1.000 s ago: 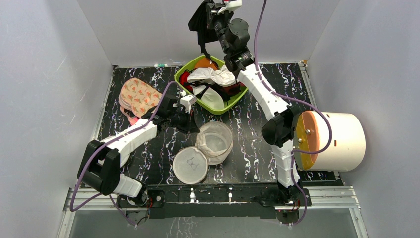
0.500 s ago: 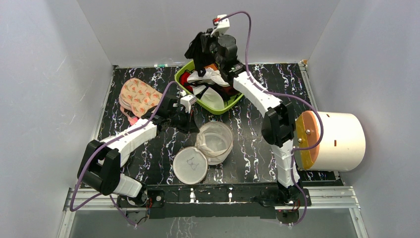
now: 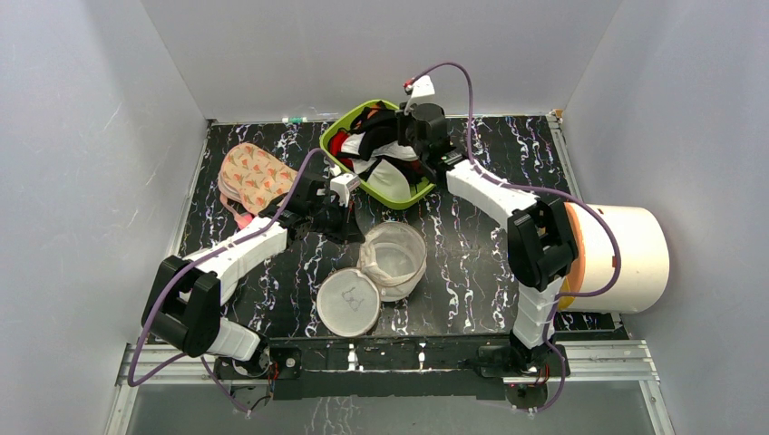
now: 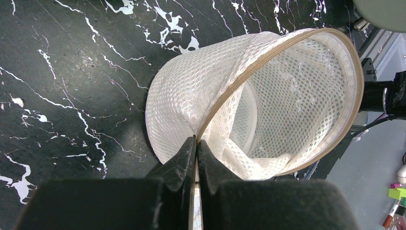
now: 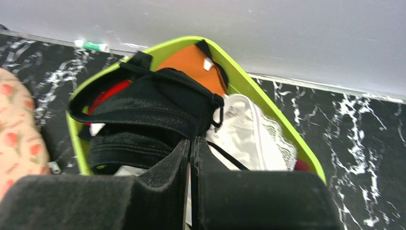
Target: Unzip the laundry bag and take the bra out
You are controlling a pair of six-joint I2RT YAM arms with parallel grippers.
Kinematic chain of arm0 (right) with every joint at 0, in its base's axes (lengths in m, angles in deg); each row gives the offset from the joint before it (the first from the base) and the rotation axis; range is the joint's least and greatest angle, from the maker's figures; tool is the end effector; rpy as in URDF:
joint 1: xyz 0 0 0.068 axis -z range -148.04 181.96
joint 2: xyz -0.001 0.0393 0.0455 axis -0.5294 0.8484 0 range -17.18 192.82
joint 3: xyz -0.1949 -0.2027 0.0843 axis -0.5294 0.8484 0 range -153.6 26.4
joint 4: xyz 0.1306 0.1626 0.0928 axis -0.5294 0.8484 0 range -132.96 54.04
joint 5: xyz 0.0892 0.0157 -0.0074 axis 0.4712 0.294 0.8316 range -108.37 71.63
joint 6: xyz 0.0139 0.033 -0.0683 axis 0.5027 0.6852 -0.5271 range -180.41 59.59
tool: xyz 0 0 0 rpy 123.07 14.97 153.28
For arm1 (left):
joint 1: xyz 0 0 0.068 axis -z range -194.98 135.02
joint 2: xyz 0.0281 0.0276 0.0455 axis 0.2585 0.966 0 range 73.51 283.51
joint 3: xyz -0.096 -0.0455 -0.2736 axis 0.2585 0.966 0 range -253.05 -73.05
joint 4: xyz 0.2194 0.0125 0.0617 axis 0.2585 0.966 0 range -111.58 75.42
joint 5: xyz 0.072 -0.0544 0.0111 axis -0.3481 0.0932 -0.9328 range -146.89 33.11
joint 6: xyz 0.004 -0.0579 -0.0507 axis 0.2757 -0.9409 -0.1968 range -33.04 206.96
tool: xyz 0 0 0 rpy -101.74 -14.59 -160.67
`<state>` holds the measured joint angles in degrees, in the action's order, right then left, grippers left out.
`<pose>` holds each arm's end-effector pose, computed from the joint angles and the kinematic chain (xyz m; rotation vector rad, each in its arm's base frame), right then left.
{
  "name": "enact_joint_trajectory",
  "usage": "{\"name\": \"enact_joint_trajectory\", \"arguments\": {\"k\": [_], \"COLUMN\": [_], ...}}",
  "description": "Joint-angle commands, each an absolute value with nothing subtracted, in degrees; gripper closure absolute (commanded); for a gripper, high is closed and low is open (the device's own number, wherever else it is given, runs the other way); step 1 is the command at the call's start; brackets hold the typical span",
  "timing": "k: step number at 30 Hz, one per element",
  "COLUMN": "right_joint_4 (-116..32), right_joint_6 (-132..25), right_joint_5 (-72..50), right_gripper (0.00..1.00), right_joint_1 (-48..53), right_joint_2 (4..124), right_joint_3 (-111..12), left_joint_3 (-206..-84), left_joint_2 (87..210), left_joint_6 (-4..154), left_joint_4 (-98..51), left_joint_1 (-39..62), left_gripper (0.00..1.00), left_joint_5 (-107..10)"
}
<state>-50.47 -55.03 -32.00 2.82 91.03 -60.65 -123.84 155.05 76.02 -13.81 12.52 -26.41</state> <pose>0.4091 0.2103 0.3325 -0.2049 1.7957 0.2145 0.2424 -0.1637 0.2590 0.6266 2.2197 -0.9512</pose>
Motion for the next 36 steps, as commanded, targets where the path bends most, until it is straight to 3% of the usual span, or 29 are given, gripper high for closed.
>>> {"name": "enact_joint_trajectory", "arguments": {"k": [1,8,14,21,23,28,36], "right_joint_4": [-49.4,-50.9,-48.0,-46.0,-44.9,-42.5,-39.4], "right_joint_6": [-57.6,-53.6,-52.8,-53.2,-53.2,-53.3,-52.6], "right_joint_5": [-37.5,-35.1,-33.0,-31.9,-31.5,-29.1,-18.9], "right_gripper": [1.0,1.0,1.0,1.0,0.89,0.61,0.32], "right_joint_1": [4.3,5.3,6.5,6.5,6.5,6.5,6.5], "right_joint_2": [88.8,89.0,91.8,87.3,85.1,77.5,64.7], "right_joint_3": [-57.8,-48.8,-53.8,-53.0,-52.1,-49.8,-42.2], "left_joint_3": [-125.0,-124.8,-124.8,-124.5,-124.5,-124.6,-124.0], "left_joint_2": [154.2,153.6,154.1,153.4,153.6,153.3,148.9], "left_joint_6": [76.7,77.1,77.1,77.5,77.3,77.3,77.8], "left_joint_4": [-13.5,-13.2,-13.2,-13.2,-13.3,-13.4,-13.1], "left_joint_1": [12.6,12.6,12.6,12.6,12.6,12.6,12.6], "left_gripper": [1.0,1.0,1.0,1.0,1.0,0.87,0.41], "left_joint_5": [-26.4,-27.8,-27.7,-29.2,-29.2,-29.4,-32.7]}}
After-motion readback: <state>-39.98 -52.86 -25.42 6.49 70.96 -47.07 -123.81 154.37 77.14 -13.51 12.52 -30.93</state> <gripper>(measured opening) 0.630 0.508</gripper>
